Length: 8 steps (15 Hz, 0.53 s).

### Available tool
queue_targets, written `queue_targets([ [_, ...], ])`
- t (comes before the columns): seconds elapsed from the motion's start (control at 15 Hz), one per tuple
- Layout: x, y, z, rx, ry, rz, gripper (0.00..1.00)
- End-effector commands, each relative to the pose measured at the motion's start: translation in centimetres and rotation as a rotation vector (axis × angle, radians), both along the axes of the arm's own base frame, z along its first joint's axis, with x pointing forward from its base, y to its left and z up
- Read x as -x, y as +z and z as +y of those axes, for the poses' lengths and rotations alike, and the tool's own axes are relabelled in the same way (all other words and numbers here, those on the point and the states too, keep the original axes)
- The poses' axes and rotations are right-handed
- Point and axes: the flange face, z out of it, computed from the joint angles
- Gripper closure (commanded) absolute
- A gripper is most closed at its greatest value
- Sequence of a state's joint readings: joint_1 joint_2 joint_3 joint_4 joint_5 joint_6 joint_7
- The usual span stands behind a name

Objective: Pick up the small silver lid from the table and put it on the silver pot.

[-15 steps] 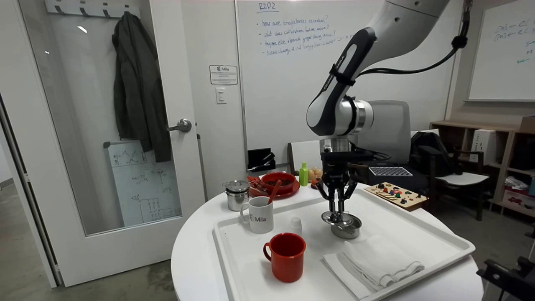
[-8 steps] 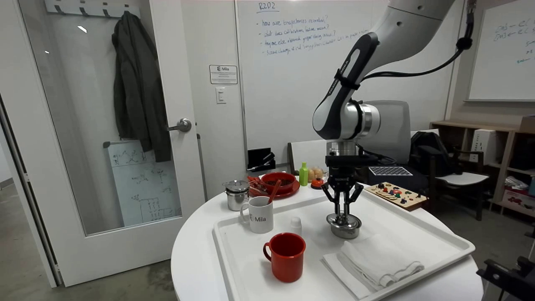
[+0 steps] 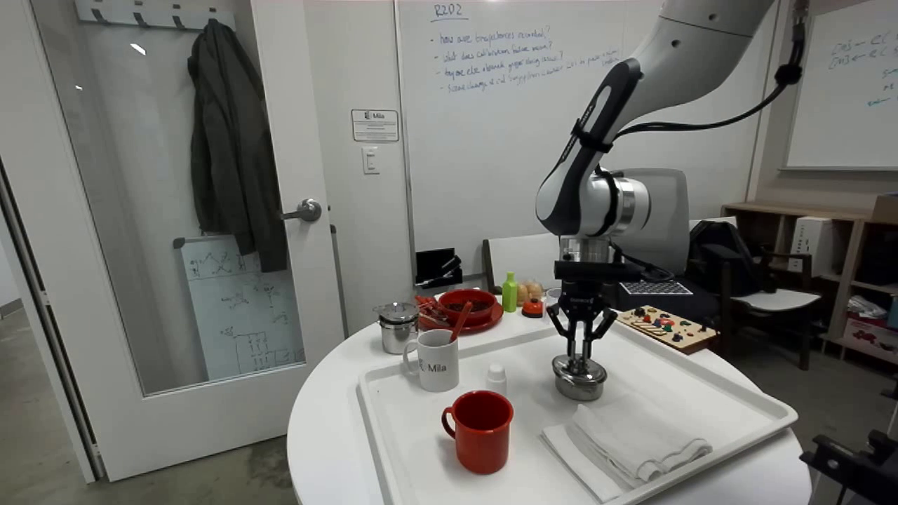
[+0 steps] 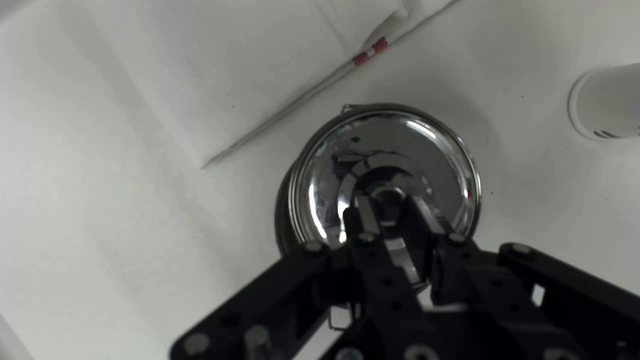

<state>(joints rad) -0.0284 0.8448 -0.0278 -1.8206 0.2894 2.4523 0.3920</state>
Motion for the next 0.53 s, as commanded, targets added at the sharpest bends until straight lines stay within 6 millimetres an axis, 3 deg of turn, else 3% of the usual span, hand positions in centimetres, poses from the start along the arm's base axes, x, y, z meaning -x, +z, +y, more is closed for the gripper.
queue_targets([
  [0.0,-0.08,-0.23,-0.24,0.001,-0.042,-0.019,0.95],
  [0.47,-0.27,-1.19,-0.52,0.021,-0.061,-0.008,0.95],
])
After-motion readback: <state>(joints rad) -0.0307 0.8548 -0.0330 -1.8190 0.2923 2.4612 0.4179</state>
